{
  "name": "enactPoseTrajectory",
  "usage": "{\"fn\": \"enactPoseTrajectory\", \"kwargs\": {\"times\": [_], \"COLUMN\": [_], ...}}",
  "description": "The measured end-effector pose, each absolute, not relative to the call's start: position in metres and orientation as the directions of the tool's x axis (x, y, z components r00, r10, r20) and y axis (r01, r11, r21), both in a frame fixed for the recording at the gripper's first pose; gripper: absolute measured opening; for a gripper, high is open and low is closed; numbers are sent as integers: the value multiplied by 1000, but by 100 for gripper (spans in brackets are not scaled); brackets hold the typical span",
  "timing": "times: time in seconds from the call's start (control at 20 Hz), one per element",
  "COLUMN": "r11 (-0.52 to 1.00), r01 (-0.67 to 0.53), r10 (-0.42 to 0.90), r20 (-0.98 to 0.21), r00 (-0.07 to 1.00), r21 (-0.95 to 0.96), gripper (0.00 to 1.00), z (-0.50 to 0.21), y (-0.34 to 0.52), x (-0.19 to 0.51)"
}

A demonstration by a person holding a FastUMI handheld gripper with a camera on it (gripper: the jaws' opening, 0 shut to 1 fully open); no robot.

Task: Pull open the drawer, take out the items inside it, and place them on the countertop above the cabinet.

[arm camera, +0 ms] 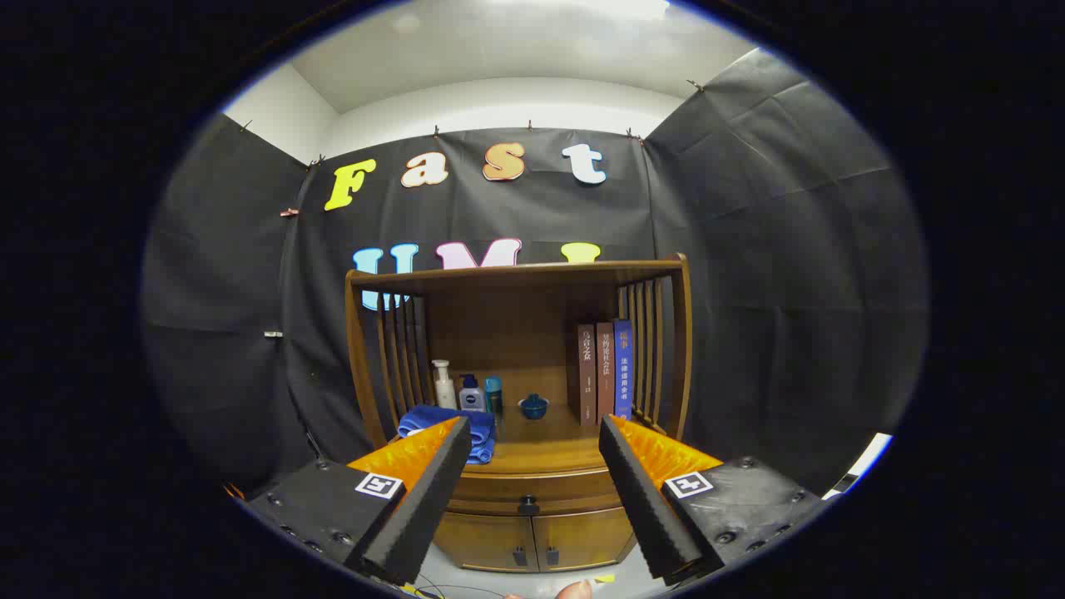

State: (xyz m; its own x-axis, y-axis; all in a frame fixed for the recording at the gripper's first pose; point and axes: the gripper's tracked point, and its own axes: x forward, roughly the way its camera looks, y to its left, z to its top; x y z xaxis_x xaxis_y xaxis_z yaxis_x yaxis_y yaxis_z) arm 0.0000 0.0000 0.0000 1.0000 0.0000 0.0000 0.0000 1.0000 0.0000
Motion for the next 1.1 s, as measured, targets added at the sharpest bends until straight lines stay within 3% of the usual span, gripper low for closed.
{"fn": "enactPoseTrajectory", "kwargs": {"times": [0.75,1.1], "r11": [997,998], "r01": [-49,-43], "r10": [49,44], "r20": [7,24], "r00": [999,999], "r21": [-67,-41], "gripper": [100,100], "z": [-3,-11], "y": [29,29], "x": [-2,30]}}
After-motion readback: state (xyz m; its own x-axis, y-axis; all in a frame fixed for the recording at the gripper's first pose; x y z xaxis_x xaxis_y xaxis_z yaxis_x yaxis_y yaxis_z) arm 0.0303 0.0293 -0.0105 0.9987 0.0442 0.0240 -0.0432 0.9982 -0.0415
